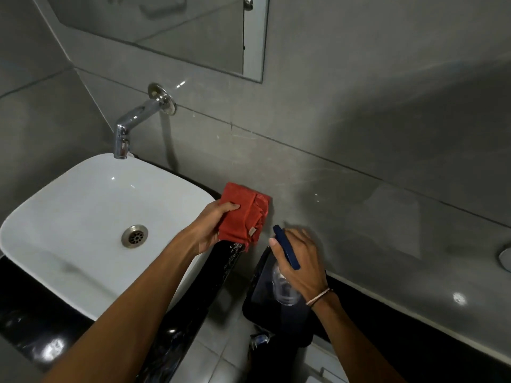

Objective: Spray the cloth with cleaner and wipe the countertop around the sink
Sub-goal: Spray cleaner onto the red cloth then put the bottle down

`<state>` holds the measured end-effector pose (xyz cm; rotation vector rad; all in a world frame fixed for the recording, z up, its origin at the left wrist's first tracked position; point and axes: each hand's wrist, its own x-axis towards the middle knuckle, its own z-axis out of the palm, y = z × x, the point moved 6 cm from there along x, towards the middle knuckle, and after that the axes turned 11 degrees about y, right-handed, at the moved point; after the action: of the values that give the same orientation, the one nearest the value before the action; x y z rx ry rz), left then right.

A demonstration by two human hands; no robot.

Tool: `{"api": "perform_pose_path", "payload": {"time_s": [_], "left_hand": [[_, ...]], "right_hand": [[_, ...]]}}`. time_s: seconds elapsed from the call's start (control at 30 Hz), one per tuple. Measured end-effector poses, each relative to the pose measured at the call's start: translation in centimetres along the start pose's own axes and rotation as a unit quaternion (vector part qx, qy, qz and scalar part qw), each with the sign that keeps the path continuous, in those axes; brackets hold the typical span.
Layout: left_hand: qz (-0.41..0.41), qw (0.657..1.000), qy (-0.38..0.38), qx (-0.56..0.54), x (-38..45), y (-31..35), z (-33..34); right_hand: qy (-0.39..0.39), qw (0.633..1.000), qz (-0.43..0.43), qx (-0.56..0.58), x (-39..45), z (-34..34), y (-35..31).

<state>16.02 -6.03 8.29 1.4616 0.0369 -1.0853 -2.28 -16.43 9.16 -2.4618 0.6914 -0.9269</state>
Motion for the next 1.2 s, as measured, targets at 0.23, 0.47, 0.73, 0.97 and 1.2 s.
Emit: {"api": "perform_pose_path", "payload": {"time_s": [0.23,0.47,0.73,0.97,1.2], "left_hand": [[0.107,0.988,0.097,-0.059,0.5,-1.0,-1.0],[0.110,0.986,0.117,-0.038,0.3,-3.6,0.5],[0.102,0.987,0.126,-0.018,0.9,-5.4,2.2],[0.093,0.989,0.112,-0.037,0.3,-4.4,2.9],[0.104,0.986,0.113,-0.057,-1.5,-2.7,1.3]], "right_hand": [[-0.001,0.971,0.236,-0.042,-2.7,1.0,6.7],[-0.048,0.966,0.209,-0.140,-3.3,2.0,10.8],[-0.033,0.971,0.097,-0.215,-2.8,0.9,12.0],[-0.089,0.952,0.292,-0.006,-5.1,2.5,15.6],[-0.092,0.884,0.407,0.212,-6.8,2.8,14.7]]}}
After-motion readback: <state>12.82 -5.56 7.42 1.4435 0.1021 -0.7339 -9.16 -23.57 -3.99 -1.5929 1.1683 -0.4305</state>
